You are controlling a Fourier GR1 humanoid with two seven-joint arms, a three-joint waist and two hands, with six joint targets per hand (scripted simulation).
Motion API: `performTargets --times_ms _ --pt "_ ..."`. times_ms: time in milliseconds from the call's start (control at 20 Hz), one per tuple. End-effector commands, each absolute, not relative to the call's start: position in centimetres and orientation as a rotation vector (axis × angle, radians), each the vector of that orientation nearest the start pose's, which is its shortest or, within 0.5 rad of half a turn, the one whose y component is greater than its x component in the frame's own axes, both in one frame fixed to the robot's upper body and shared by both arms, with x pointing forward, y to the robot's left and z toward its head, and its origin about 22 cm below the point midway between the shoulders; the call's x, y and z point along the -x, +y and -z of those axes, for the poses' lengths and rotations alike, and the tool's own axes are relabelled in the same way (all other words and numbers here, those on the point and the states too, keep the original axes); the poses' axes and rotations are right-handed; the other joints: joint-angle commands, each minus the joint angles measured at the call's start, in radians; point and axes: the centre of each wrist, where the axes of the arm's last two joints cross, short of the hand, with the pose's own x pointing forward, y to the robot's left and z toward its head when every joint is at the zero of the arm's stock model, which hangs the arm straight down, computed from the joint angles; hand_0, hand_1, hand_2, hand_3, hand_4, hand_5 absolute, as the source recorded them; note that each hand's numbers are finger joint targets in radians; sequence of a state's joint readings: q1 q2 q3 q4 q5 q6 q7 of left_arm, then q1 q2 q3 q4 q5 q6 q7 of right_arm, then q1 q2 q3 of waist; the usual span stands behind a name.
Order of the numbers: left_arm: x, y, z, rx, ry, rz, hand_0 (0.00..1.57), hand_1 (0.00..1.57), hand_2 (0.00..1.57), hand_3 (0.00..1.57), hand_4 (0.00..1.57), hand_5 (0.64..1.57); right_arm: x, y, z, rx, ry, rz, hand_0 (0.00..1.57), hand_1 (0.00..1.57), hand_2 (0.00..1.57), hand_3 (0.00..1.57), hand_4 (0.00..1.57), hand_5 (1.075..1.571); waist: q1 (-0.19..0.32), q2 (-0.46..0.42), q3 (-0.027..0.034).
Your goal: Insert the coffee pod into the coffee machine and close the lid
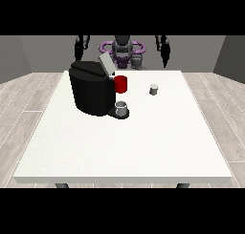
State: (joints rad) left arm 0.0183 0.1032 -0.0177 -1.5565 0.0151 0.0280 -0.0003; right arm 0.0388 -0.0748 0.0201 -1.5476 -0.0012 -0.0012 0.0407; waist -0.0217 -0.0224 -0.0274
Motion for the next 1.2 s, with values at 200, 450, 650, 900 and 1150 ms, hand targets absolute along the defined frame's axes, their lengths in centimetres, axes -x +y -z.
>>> performTargets --times_ms 200,450,650,900,1150 --pt "-22.9 24.0 1.3 0.093 -1.605 0.166 0.00 0.00 0.00 0.00 0.59 1.571 -23.6 -25.3 0.8 0.027 -1.519 -0.038 0.00 0.00 0.00 0.00 0.33 1.571 0.018 -0.012 0.0272" --pt "-25.1 25.7 -0.7 -0.100 -1.547 0.388 0.00 0.00 0.00 0.00 0.45 1.571 -24.5 -23.1 0.7 -0.010 -1.673 0.084 0.00 0.00 0.00 0.00 0.32 1.571 -0.016 0.037 0.0280" --pt "-28.0 28.1 -1.7 -0.248 -1.525 0.425 0.00 0.00 0.00 0.00 0.00 1.571 -25.7 -23.8 -1.6 -0.052 -1.718 0.016 0.00 0.00 0.00 0.00 0.36 1.571 -0.088 0.096 0.0272" --pt "-29.3 31.1 -1.0 -0.375 -1.497 0.529 0.00 0.00 0.00 0.00 0.00 1.571 -26.5 -23.5 -2.4 -0.060 -1.795 -0.004 0.00 0.00 0.00 0.00 0.30 1.571 -0.118 0.179 0.0270" --pt "-30.9 33.1 -1.1 -0.509 -1.430 0.611 0.00 0.00 0.00 0.00 0.00 1.571 -26.4 -22.1 -1.9 -0.078 -1.840 -0.041 0.00 0.00 0.00 0.00 0.40 1.571 -0.144 0.231 0.0272"
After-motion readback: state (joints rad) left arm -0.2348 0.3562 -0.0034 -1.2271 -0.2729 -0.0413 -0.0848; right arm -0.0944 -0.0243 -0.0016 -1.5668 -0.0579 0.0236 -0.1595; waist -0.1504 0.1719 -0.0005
